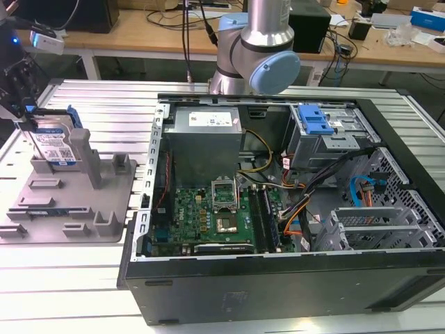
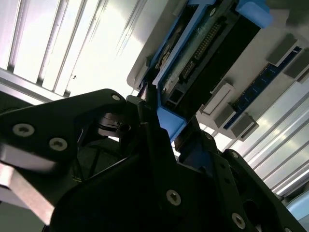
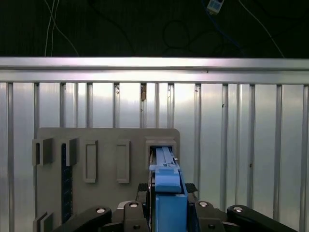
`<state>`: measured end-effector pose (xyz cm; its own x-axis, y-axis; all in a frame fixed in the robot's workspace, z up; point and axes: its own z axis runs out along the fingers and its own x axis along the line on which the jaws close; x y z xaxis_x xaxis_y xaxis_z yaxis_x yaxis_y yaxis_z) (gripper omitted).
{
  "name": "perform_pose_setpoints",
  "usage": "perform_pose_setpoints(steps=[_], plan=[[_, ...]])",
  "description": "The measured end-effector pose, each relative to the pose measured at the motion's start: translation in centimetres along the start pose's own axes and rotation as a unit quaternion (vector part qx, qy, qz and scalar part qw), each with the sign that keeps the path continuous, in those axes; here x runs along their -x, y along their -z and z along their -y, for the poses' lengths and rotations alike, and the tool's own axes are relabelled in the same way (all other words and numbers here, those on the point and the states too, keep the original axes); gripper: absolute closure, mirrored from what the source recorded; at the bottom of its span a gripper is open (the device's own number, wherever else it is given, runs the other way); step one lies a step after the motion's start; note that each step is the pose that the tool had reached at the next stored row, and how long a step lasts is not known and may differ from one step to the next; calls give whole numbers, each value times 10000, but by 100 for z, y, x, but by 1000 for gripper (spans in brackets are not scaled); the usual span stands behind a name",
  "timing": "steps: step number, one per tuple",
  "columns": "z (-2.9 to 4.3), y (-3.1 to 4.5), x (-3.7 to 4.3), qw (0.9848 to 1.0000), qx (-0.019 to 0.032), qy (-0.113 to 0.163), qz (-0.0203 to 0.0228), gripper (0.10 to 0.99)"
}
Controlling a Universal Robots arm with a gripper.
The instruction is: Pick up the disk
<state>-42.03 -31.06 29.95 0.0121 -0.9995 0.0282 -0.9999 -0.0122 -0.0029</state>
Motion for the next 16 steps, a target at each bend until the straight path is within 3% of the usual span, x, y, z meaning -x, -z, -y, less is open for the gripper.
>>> perform_pose_setpoints(steps=[12, 16], plan=[[-1, -11, -2, 10000, 0, 0, 0, 722], [-1, 50, -8, 10000, -1, -1, 74, 722]])
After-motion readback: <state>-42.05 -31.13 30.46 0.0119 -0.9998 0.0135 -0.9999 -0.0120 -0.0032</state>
